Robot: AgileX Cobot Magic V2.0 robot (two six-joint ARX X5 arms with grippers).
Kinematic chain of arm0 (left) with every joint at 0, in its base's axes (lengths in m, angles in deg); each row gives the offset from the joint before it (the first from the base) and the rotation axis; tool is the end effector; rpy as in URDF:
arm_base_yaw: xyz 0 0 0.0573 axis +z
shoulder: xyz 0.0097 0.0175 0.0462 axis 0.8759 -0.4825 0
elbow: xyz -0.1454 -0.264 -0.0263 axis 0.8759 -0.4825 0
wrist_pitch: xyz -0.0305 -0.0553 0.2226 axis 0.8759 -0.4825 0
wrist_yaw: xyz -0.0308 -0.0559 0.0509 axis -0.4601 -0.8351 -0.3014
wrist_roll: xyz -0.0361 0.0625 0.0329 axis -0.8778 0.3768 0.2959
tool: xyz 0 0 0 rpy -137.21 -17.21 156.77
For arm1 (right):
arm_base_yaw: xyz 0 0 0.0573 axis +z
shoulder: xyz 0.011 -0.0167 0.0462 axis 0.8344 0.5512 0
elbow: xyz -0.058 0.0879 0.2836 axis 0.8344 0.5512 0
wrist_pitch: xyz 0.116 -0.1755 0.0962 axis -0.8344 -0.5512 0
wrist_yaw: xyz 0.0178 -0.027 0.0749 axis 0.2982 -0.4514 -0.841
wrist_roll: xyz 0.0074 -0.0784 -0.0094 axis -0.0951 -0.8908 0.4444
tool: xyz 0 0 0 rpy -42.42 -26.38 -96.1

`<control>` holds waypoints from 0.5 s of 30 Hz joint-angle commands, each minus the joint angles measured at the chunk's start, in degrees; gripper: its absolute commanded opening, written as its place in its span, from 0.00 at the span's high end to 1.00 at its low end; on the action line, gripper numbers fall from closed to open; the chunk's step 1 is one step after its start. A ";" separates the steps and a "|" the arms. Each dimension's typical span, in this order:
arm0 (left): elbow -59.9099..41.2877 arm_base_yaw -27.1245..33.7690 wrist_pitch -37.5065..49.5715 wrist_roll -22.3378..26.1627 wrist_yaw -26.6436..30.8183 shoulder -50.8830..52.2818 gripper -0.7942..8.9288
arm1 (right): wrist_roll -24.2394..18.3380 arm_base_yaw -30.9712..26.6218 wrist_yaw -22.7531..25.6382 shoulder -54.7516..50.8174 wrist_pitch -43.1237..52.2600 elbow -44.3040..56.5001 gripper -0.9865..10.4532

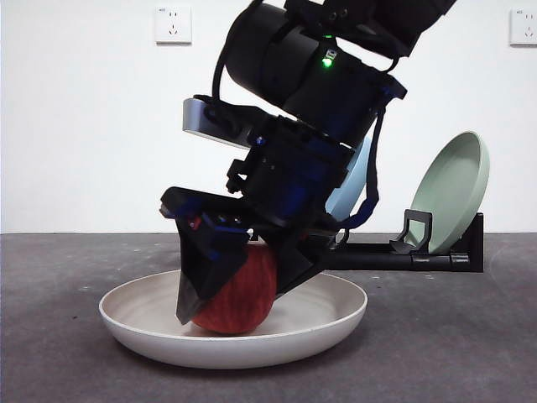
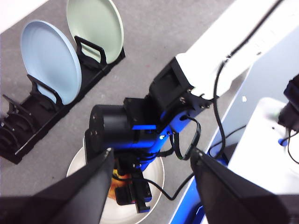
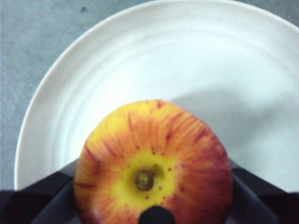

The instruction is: Take the yellow plate from the plate rack,put the plate on the table,take the apple from the table,put the apple in the plate

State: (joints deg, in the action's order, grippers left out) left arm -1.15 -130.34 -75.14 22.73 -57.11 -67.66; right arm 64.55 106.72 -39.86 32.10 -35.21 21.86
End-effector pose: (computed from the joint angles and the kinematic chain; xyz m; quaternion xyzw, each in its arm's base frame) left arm 0.0763 -0.1539 0.4341 0.1639 0.2549 -0.4211 0.8549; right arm 0.2237 0.2773 0.1759 -0.1677 0.4436 0.4010 0.7837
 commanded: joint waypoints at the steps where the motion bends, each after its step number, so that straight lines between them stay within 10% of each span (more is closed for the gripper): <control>1: -0.31 -0.09 0.02 -1.11 0.09 -0.02 0.63 | 0.48 0.15 0.74 1.75 -0.09 0.04 0.93; 5: -0.31 -0.09 -0.04 -1.44 0.09 -0.02 0.63 | 0.55 0.24 0.79 1.77 -0.24 0.02 0.84; 11: -0.31 -0.09 -0.07 -1.44 0.09 -0.02 0.63 | 0.79 -0.11 1.01 1.75 -0.22 0.02 0.32; 15: -0.31 -0.09 -0.11 -1.44 0.11 -0.02 0.63 | 0.98 -0.13 1.01 1.49 -0.22 0.00 0.30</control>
State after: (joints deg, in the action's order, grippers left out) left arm -1.15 -130.34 -75.31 21.68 -57.11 -67.66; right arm 64.79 106.72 -39.18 32.63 -35.32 21.67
